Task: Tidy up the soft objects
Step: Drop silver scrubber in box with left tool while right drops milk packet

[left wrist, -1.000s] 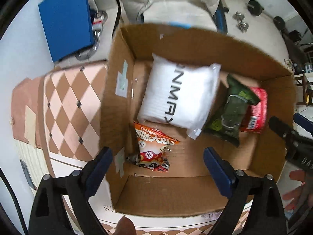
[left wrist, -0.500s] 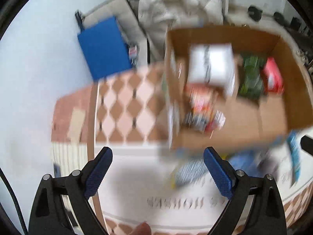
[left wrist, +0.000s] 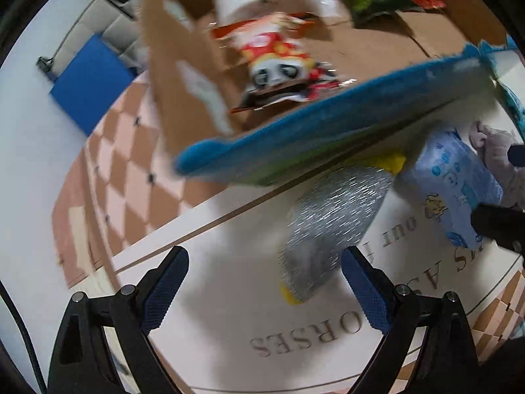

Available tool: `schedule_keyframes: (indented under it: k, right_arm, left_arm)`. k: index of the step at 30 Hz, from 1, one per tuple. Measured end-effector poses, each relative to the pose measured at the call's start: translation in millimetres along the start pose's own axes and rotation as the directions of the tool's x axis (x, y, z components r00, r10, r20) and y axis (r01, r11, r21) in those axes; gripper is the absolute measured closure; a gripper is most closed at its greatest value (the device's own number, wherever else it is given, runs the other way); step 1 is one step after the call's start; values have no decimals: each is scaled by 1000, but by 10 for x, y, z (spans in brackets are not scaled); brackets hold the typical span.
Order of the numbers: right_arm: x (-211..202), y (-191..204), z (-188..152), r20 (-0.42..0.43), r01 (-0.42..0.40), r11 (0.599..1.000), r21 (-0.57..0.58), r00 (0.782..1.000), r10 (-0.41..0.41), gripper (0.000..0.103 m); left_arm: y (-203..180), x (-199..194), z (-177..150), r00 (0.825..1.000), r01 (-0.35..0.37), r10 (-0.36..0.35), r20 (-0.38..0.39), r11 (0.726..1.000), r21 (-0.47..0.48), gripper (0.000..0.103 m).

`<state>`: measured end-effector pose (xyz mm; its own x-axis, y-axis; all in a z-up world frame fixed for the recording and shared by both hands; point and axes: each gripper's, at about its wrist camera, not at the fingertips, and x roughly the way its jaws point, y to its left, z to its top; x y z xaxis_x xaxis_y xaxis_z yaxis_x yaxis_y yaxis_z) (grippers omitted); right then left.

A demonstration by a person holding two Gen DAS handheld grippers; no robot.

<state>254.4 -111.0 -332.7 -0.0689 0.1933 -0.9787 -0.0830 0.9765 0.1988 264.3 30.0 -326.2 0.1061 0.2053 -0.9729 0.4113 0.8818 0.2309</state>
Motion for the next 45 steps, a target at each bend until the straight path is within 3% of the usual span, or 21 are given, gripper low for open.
schedule_keyframes:
  k: [3, 7, 9, 11, 13, 16, 18, 20, 23, 25, 27, 29, 30, 34, 40, 43, 44, 45]
  right_arm:
    - [11, -132, -81, -18, -55, 997, 45, 998, 56, 12]
    - [4, -179, -80, -23, -30, 999, 30, 999, 31, 12]
    - [-50, -192, -71, -16, -39, 999, 30, 999, 40, 12]
    - [-147, -224, -81, 6, -63, 998, 33, 998, 63, 12]
    - [-194, -225, -97, 13, -66, 998, 21, 998, 66, 12]
    - [-182, -207, -107, 1, -49, 999, -8, 999, 49, 12]
    - [-118, -100, -93, 1, -30, 999, -32, 1000, 30, 12]
    - [-60, -9, -76, 3, -15, 998, -60, 1000, 15, 12]
    - [85, 141, -19, -16, 15, 995, -103, 1000, -17, 12]
    - [183, 236, 2, -21, 68, 988, -135, 997, -72, 12]
    - [306, 335, -9, -15, 130, 976, -176, 991, -135, 13]
    - [452, 379, -57, -36, 168, 962, -213, 983, -180, 40]
    - [487, 375, -87, -46, 165, 963, -213, 983, -179, 40]
    - [421, 277, -276, -59, 142, 973, -181, 986, -155, 54]
    - [416, 67, -753, -88, 143, 974, -174, 983, -160, 55]
    - [401, 24, -891, -81, 144, 976, -162, 984, -159, 55]
    - [394, 17, -896, -76, 144, 978, -152, 985, -156, 55]
    - [387, 0, -900, -74, 145, 979, -140, 985, -156, 55]
  left_arm:
    - [-106, 99, 64, 998, 57, -57, -21, 998, 27, 8]
    - [-213, 220, 146, 997, 64, -61, -52, 997, 49, 10]
    - [-204, 272, 149, 993, 98, -98, -72, 995, 1, 39]
    - [-137, 283, 114, 986, 143, -149, -75, 986, -83, 49]
    - [-33, 325, 35, 974, 191, -211, -88, 963, -191, 52]
    - [142, 393, -208, 938, 260, -330, -109, 874, -410, 52]
    - [218, 441, -451, 896, 296, -427, -125, 783, -547, 52]
    - [257, 470, -669, 867, 308, -484, -119, 708, -635, 52]
    - [285, 468, -838, 863, 300, -494, -104, 668, -681, 52]
    - [286, 455, -876, 866, 312, -493, -82, 662, -681, 49]
    - [272, 455, -921, 852, 349, -519, -69, 662, -663, 32]
    - [249, 477, -959, 850, 352, -523, -70, 661, -663, 31]
    - [257, 475, -948, 851, 348, -520, -72, 663, -663, 31]
    - [165, 397, -843, 868, 326, -489, -82, 687, -650, 31]
    - [64, 334, -785, 898, 284, -429, -95, 731, -620, 32]
    - [-61, 187, -718, 928, 234, -360, -97, 766, -599, 53]
    - [-85, 158, -714, 921, 253, -379, -91, 758, -601, 56]
    - [-91, 142, -697, 904, 286, -419, -79, 733, -617, 57]
